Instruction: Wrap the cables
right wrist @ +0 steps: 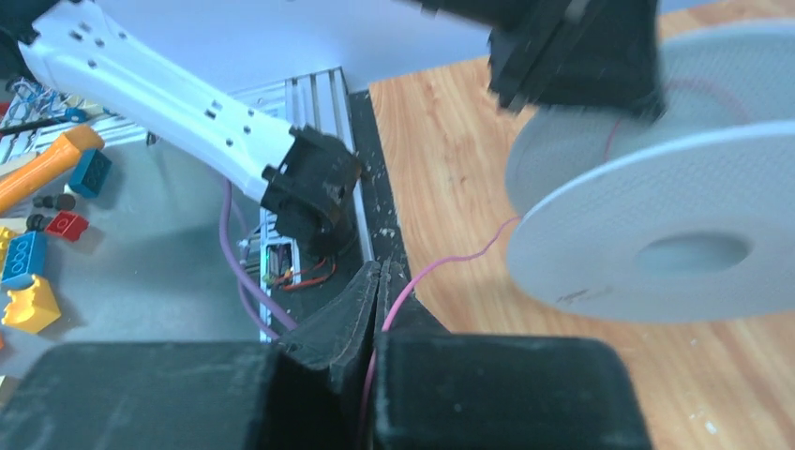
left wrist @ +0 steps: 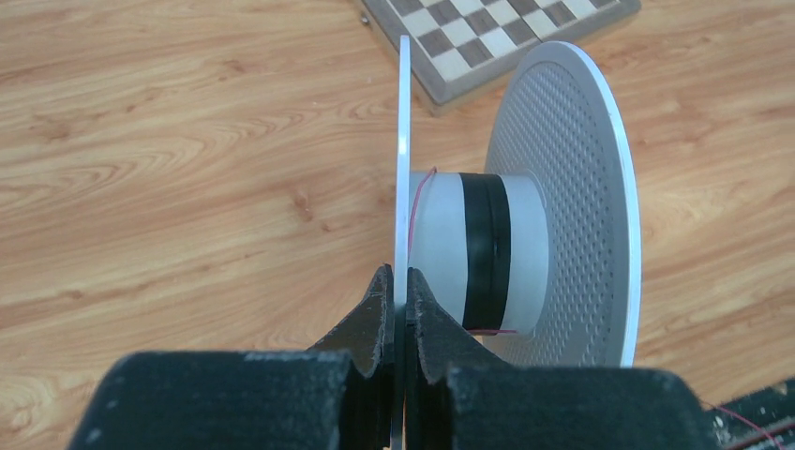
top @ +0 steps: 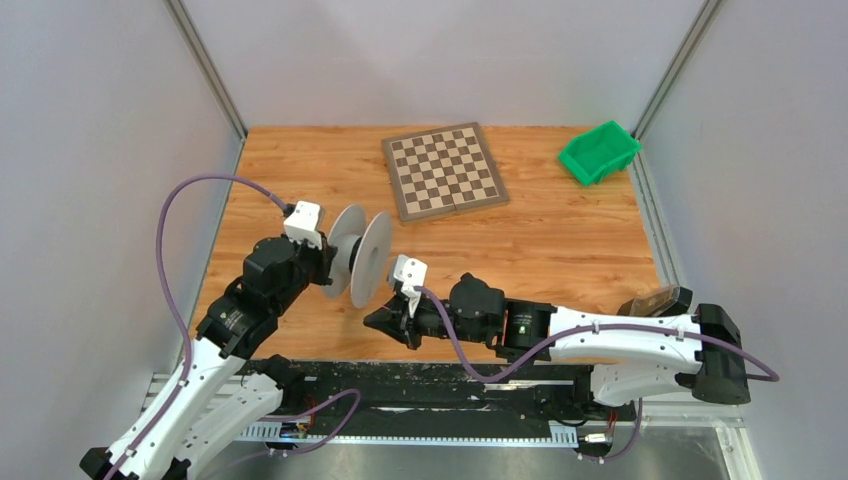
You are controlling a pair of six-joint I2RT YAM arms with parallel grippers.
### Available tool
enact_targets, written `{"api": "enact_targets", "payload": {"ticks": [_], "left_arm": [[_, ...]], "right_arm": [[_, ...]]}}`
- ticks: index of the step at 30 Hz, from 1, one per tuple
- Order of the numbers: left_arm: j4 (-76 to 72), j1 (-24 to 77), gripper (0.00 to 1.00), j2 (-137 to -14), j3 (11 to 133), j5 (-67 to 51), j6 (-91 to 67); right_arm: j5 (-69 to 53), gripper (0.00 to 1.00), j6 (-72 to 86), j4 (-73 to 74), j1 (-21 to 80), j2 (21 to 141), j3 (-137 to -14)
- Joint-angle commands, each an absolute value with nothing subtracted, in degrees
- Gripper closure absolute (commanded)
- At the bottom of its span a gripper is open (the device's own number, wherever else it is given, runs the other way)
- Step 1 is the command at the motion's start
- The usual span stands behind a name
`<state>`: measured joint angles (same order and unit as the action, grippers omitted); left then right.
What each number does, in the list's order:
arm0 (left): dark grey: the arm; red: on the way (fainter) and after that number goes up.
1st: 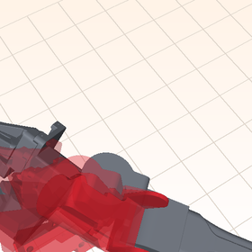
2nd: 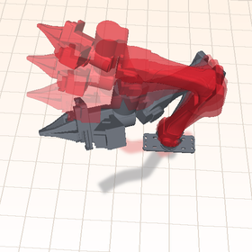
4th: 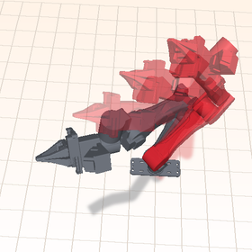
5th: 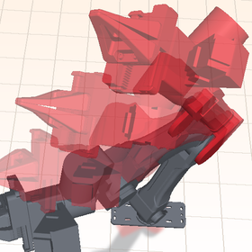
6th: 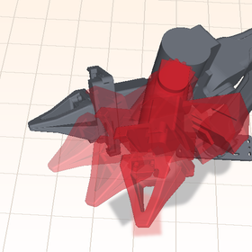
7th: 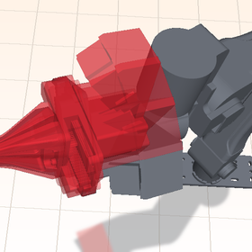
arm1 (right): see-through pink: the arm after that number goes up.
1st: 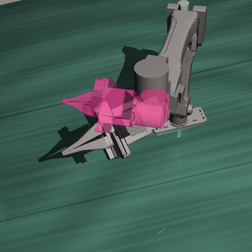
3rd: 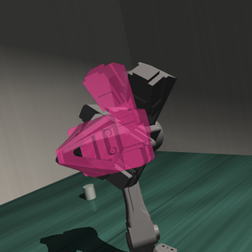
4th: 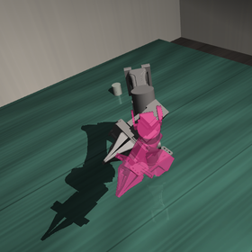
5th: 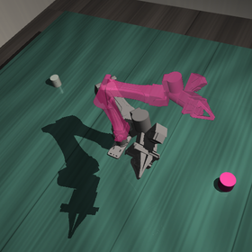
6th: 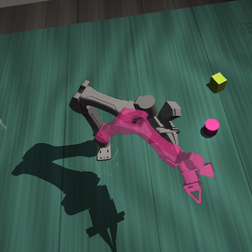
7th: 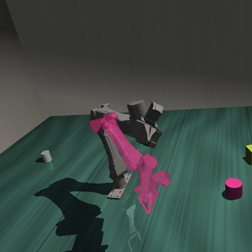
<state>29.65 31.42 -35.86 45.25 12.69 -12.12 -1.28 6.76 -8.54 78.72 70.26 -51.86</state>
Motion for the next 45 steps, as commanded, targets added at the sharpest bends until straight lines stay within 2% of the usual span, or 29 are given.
{"api": "enact_targets", "payload": {"ticks": [1,9,18,24,33,40,45], "left_arm": [[26.93,31.49,1.00,-33.40,45.63,3.87,-10.37],[32.02,31.53,1.00,-28.66,44.03,-6.92,-2.06],[39.86,31.49,1.00,-29.55,49.12,-21.06,10.49],[46.01,31.49,1.00,-31.96,55.75,-25.64,13.14],[41.78,31.48,1.00,-30.50,64.10,-33.68,-1.94],[28.41,31.51,1.00,-23.96,61.32,-28.50,-18.89],[22.86,31.47,1.00,-22.64,60.03,-24.03,-28.79]], "right_arm": [[2.33,1.00,0.42,-5.16,78.18,70.30,-58.54],[4.38,1.00,-4.39,-0.23,73.49,72.34,-65.07],[5.00,1.00,-5.36,3.68,70.84,70.44,-62.78],[3.86,1.00,-5.63,5.35,67.17,64.72,-58.62],[2.74,1.00,-0.82,5.23,64.11,53.89,-47.60],[1.04,1.00,1.90,4.48,64.14,46.42,-42.91],[-8.33,0.99,4.01,-2.72,64.07,42.58,-38.70]]}}
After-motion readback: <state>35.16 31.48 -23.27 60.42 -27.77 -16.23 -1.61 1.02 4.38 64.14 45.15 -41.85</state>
